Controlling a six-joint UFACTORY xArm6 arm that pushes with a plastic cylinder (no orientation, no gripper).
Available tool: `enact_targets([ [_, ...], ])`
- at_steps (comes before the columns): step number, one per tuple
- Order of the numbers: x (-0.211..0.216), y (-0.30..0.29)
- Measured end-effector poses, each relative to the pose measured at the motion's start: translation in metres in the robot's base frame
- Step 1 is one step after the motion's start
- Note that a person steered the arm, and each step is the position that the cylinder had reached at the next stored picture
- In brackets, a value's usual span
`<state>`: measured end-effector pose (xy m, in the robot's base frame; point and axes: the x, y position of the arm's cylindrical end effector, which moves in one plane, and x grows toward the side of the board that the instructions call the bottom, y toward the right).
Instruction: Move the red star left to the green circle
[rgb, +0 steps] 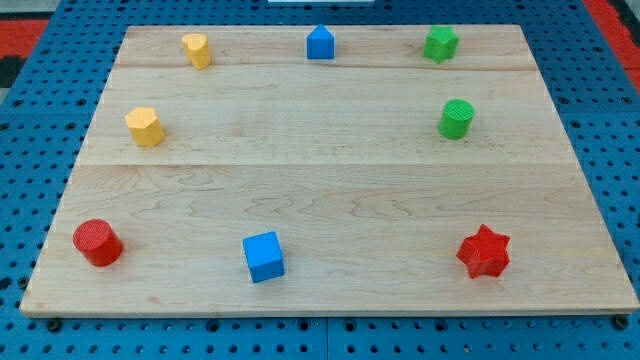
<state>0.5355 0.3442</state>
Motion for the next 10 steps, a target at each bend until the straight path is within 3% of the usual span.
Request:
enact_targets([
  [1, 0.034, -0.005],
  [2, 0.061, -0.056],
  [4, 0.011, -0.203],
  [5, 0.023, -0.184],
  [7, 0.034, -0.262],
  [10, 0.034, -0.291],
])
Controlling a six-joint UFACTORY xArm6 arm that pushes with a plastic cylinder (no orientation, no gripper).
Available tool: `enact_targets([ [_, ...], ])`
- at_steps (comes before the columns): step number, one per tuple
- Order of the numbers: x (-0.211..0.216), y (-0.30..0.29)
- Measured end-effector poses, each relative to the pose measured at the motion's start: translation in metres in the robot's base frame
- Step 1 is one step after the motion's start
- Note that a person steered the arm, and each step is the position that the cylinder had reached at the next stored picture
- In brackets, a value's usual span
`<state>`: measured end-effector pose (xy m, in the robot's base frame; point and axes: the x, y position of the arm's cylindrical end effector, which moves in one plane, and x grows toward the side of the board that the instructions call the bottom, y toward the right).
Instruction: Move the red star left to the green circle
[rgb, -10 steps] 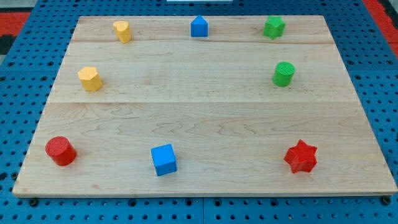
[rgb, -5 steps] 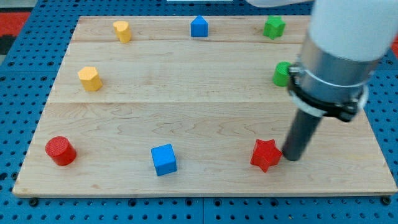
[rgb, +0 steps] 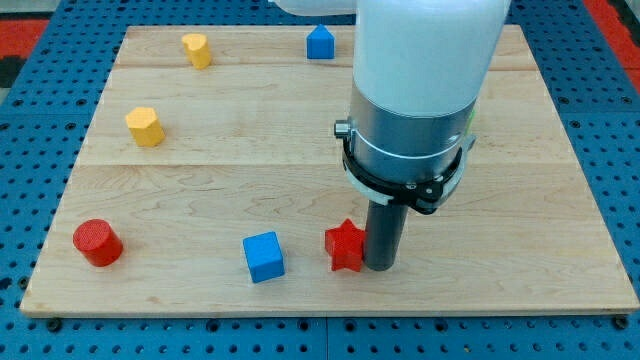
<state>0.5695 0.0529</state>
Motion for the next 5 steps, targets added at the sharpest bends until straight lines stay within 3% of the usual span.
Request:
enact_targets([
  [5, 0.01, -0.009],
])
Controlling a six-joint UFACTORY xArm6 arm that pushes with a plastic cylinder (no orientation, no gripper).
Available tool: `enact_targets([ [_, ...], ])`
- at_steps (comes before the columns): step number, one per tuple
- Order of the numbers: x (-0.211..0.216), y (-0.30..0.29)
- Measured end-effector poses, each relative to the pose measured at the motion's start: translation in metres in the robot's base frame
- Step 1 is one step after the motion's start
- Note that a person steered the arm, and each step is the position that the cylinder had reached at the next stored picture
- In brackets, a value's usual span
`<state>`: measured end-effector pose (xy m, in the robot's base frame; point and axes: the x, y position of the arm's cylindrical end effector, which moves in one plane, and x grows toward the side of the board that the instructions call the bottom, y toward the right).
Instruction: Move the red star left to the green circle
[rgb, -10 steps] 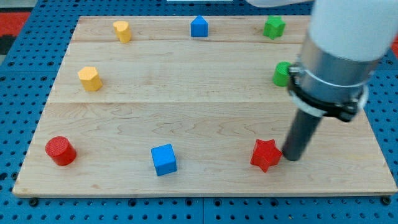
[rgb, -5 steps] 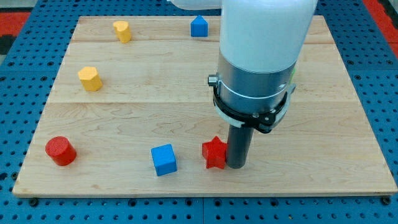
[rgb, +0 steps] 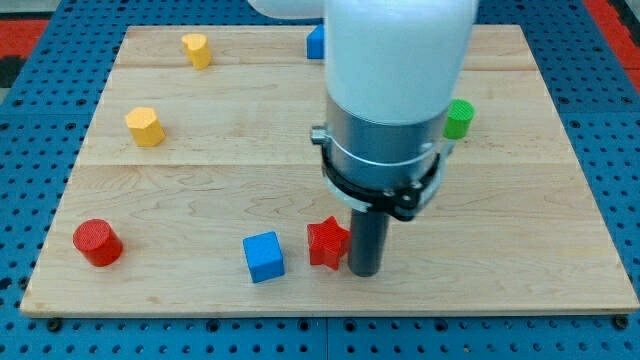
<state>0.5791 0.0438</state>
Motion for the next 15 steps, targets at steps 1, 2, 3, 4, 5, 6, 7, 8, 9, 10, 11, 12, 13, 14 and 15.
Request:
enact_targets([
  [1, -0.001, -0.025],
  [2, -0.019, -0.077],
  [3, -0.048, -0.111],
  [4, -0.077, -0.108],
  [5, -0.093, -0.052],
  [6, -0.142, -0.044],
  [7, -0.161, -0.031],
  [8, -0.171, -0.117],
  [9, -0.188, -0.104],
  [10, -0.188, 0.005],
  [11, -0.183, -0.012],
  [12, -0.198, -0.051],
  [13, -0.266, -0.015],
  [14, -0.261, 0.06],
  [15, -0.257, 0.083],
])
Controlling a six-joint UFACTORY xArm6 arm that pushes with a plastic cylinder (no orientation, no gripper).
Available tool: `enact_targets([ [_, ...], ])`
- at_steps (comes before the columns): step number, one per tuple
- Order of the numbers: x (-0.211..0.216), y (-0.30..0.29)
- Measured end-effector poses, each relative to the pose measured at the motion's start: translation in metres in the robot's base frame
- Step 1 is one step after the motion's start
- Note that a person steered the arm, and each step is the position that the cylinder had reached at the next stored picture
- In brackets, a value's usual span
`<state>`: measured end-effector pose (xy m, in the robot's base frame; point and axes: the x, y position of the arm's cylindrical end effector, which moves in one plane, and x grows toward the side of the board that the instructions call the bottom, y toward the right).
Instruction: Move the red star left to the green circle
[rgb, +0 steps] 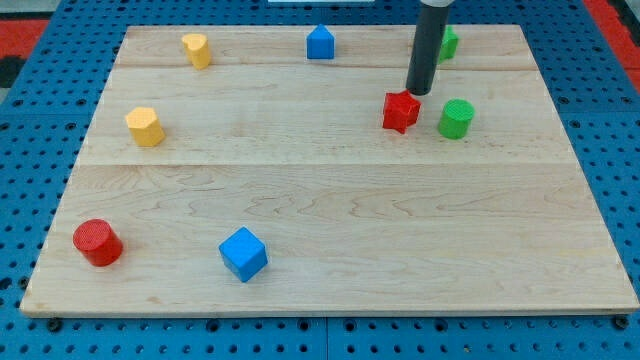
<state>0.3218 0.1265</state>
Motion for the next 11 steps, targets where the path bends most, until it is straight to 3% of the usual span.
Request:
enact_targets([
  [2, 0.003, -0.035],
  [4, 0.007, 0.025],
  [7, 0.037, -0.02],
  [9, 0.027, -0.049],
  [10, -0.008, -0.014],
  [11, -0.014, 0.001],
])
